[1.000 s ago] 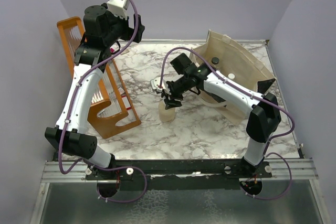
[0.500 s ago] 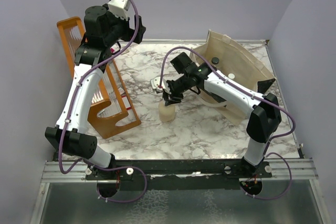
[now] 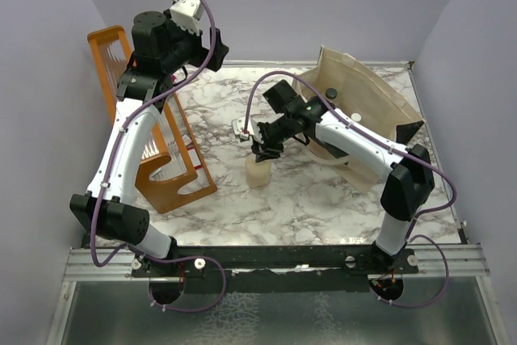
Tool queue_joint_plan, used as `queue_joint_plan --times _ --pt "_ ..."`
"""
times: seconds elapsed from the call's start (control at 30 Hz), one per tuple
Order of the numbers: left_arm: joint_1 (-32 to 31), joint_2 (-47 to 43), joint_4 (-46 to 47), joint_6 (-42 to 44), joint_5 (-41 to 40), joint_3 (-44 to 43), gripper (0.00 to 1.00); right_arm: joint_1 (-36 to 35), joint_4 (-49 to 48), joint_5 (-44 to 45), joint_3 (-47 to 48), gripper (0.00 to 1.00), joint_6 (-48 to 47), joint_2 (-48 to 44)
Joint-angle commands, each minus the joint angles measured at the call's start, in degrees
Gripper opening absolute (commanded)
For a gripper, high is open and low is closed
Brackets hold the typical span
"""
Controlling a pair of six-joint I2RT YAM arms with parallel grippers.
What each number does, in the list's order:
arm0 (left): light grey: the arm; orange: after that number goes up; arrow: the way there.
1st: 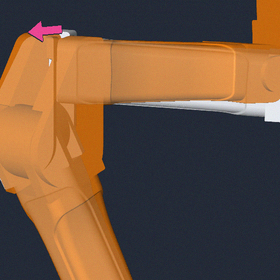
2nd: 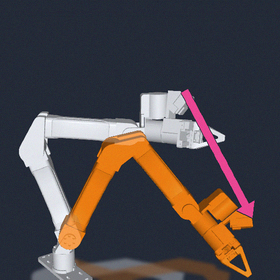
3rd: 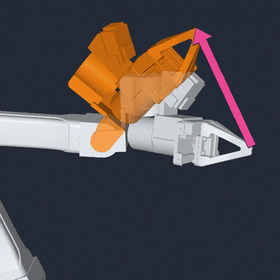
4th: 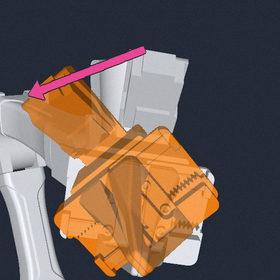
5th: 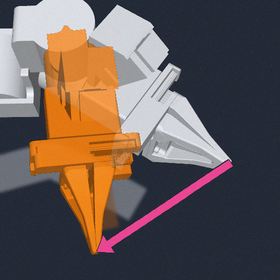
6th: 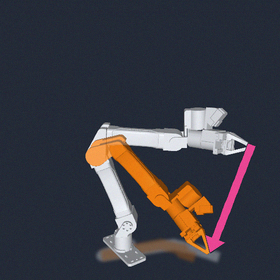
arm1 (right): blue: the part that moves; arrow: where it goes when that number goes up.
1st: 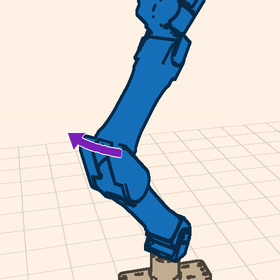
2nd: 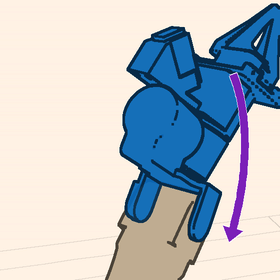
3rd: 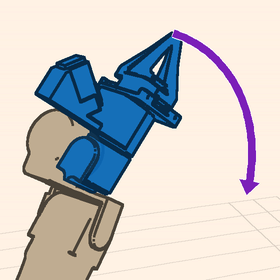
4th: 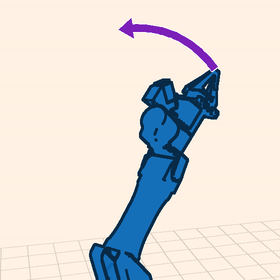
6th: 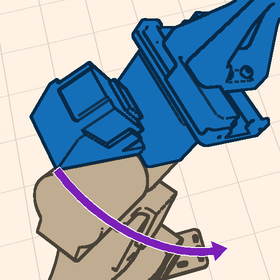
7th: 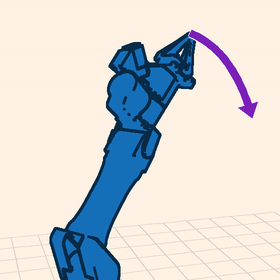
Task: Place the personal care products into the canvas bag
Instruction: Pick up the care product from the center of the board.
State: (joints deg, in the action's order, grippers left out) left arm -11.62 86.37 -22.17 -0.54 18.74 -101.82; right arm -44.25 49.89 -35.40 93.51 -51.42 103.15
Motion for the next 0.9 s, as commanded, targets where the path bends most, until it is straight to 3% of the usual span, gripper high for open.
queue_joint_plan --times 0.0,0.87 --pt "0.37 -1.28 1.79 -0.98 3.73 1.04 0.91 -0.37 -2.08 1.07 1.42 0.01 2.87 -4.75" --pt "0.25 -2.19 2.44 -0.81 9.03 4.40 0.88 -0.40 -7.11 12.63 -1.32 0.01 18.28 -7.67"
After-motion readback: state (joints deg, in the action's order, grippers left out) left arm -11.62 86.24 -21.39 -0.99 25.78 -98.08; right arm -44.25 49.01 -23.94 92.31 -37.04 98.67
